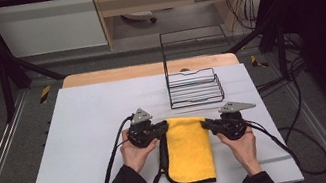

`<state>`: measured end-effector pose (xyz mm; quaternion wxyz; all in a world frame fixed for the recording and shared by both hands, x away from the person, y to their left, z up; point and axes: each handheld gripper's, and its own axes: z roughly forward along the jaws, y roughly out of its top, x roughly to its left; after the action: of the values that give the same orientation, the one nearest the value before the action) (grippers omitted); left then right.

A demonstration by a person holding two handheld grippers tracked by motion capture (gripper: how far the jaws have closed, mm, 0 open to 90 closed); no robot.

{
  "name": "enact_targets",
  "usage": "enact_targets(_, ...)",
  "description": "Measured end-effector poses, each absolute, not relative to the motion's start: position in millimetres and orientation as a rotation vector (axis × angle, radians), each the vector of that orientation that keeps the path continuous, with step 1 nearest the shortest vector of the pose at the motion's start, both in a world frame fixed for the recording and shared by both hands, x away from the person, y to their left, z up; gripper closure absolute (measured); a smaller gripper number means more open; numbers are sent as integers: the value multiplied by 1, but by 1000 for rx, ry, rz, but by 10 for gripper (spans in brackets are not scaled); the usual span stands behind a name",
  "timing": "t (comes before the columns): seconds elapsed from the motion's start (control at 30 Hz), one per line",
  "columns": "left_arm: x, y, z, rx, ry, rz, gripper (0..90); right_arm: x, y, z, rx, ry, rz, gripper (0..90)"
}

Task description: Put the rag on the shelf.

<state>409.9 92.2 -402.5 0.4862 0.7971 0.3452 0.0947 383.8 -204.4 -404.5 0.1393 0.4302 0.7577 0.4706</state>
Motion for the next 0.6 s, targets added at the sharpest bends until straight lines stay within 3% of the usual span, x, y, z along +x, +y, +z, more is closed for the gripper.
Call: enact_targets(0.6, 389, 103, -368, 1832, 783, 289, 784, 368, -201, -372, 1130, 2079, 1440, 835)
